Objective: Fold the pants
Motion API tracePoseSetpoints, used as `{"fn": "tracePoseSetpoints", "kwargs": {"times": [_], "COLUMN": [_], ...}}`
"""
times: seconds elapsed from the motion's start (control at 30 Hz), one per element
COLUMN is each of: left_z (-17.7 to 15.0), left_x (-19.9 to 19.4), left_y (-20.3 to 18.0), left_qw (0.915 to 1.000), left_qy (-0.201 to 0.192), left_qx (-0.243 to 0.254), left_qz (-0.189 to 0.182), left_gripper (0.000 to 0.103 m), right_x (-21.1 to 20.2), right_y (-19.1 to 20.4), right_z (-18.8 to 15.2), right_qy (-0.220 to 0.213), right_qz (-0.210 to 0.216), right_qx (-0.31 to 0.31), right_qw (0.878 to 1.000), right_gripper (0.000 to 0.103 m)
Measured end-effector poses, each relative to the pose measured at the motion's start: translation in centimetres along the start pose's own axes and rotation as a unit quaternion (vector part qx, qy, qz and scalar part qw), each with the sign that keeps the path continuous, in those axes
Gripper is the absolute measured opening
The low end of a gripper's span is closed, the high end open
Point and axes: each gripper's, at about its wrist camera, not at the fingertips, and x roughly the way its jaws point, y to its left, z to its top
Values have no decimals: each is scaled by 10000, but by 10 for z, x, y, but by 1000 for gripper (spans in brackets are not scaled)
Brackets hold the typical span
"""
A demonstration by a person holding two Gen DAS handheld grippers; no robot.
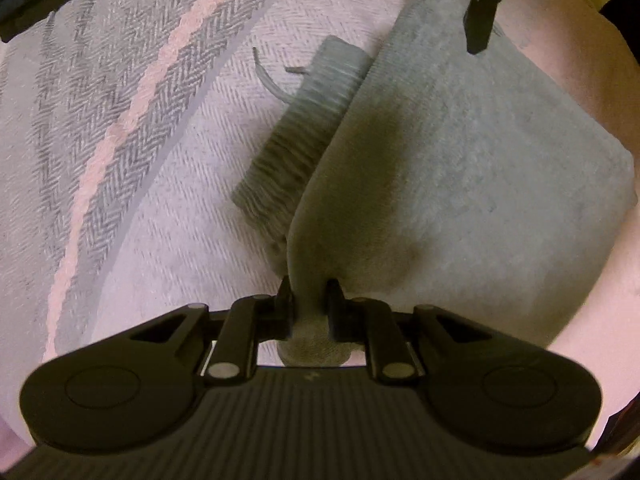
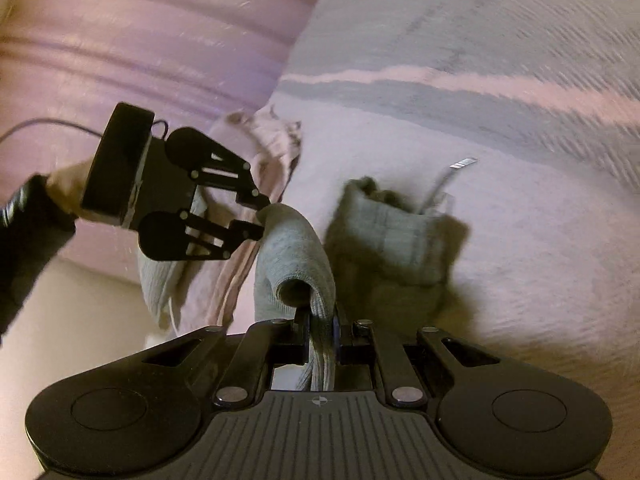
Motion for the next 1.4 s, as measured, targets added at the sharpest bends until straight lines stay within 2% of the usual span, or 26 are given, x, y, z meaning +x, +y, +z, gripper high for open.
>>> {"fn": "tracePoseSetpoints", "kwargs": {"times": [0.1,0.2,0.3,0.37,0.43,0.53,0.6,0.63,0.7,0.77,0.8,0.83,0.87,0.9,0.97,1.0,1.07,1.1,1.13,1.17,1.2,1.23,1.27,1.33,1.4], "left_z": [4,3,-13,-29,-48,-75,-89,-91,-90,-88,-89,-91,-95,-104,-118,-123,-128,-129,-130,-131,-131,-131,-128,-127,-124], "left_x": [8,24,24,15,1,-25,-39,-41,-35,-24,-17,-10,-5,-1,11,17,32,37,40,42,42,38,35,25,19], "left_y": [13,30,41,42,38,25,12,6,-4,-9,-8,-4,1,6,21,27,34,37,38,38,38,37,38,40,46], "left_qw": [9998,9980,9913,9842,9732,9549,9376,9326,9291,9337,9334,9288,9214,9082,8742,8571,8284,8198,8089,7990,7960,7970,7996,8056,8059], "left_qy": [-109,-209,-461,-659,-908,-1351,-1730,-1853,-1939,-1821,-1797,-1829,-1897,-2032,-2371,-2487,-2665,-2717,-2807,-2869,-2886,-2901,-2907,-2964,-3076], "left_qx": [-147,-603,-1222,-1620,-2055,-2579,-2979,-3073,-3136,-3064,-3088,-3211,-3383,-3654,-4235,-4494,-4869,-4970,-5076,-5179,-5225,-5211,-5178,-5070,-5007], "left_qz": [-112,40,143,278,494,581,478,375,293,334,347,292,241,166,-173,-393,-753,-838,-957,-1052,-1006,-957,-896,-776,-726], "left_gripper": [18,36,50,50,48,48,48,48,48,48,49,51,52,54,54,54,51,42,26,22,19,12,11,11,11], "right_x": [-3,7,2,-7,-21,-44,-49,-43,-25,-8,-1,4,4,3,1,-1,-1,-3,-2,-1,-2,-6,-9,-19,-31], "right_y": [-15,-30,-43,-36,-25,6,34,44,67,79,83,83,80,75,58,48,23,13,6,-2,-6,-1,4,16,21], "right_z": [5,8,3,-1,-8,-20,-27,-28,-29,-24,-19,-14,-11,-7,-1,0,1,-1,-1,-2,-2,2,3,7,12], "right_qy": [-97,-157,-234,-319,-474,-812,-878,-829,-604,-609,-654,-694,-763,-828,-822,-779,-660,-612,-563,-512,-513,-508,-509,-585,-722], "right_qz": [23,-84,-337,-610,-871,-1372,-1388,-1307,-1275,-1366,-1453,-1542,-1611,-1650,-1663,-1675,-1616,-1555,-1488,-1400,-1264,-1250,-1292,-1257,-1253], "right_qx": [308,606,896,771,654,152,-326,-510,-1057,-1480,-1676,-1775,-1810,-1772,-1534,-1347,-830,-600,-402,-175,-53,-15,-59,-151,-195], "right_qw": [9995,9980,9951,9946,9929,9871,9859,9866,9843,9776,9729,9695,9672,9667,9706,9735,9812,9841,9864,9887,9906,9908,9903,9902,9893], "right_gripper": [6,7,9,24,32,33,33,33,34,35,36,37,41,43,55,56,57,57,57,48,35,25,15,13,13]}}
